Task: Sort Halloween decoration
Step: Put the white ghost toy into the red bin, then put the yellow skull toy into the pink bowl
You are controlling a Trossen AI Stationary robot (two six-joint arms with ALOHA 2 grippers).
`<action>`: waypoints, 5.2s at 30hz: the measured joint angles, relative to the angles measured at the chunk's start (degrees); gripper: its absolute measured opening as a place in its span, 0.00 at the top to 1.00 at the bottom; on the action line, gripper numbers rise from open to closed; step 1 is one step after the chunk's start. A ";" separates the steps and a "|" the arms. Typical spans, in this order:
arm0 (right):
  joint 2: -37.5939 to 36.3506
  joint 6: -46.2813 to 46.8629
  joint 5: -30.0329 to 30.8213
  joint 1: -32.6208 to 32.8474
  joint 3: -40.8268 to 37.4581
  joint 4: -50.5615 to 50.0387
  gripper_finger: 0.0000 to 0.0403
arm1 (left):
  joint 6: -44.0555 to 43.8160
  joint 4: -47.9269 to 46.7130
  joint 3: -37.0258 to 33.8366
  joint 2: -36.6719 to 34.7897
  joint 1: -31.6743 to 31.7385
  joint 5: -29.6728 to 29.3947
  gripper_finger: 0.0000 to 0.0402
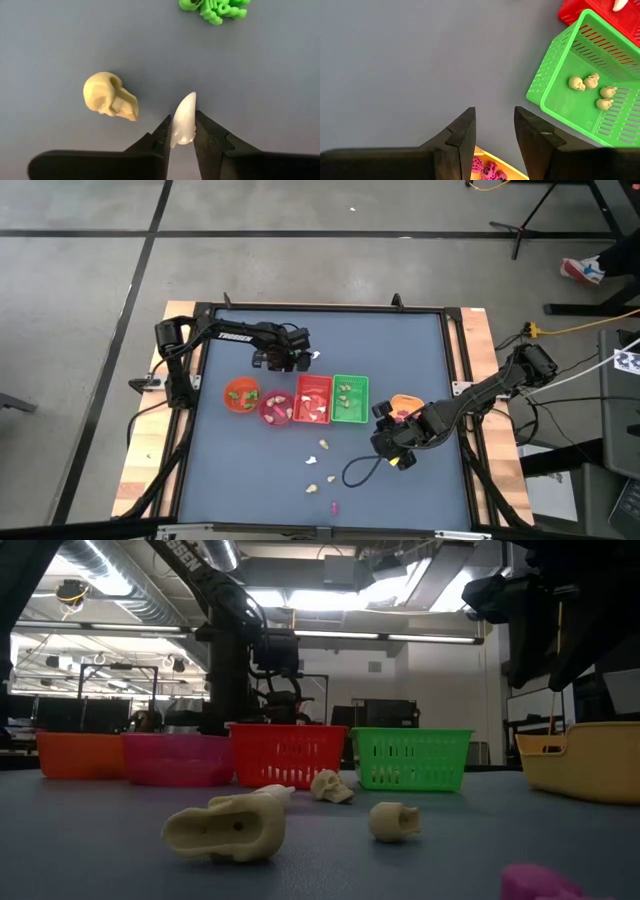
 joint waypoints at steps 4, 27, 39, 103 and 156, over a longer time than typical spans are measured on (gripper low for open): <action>0.00 0.00 0.00 -0.02 0.00 0.02 0.67 | 0.99 -0.06 -0.02 0.00 0.00 -0.12 0.89; 0.00 0.02 0.01 -0.01 0.00 0.18 0.67 | 7.44 -2.90 -0.24 -10.27 0.09 4.49 0.89; 0.00 0.03 1.75 -0.02 0.00 1.01 0.67 | 12.97 4.78 -0.11 -16.09 -5.73 11.79 0.89; 0.00 0.01 5.10 -1.26 0.00 1.46 0.67 | 53.40 16.19 -0.04 -16.11 -7.44 -9.06 0.52; 0.02 0.31 4.57 -1.53 -0.02 2.00 0.67 | 95.06 -7.08 0.00 -10.87 7.67 1.43 0.52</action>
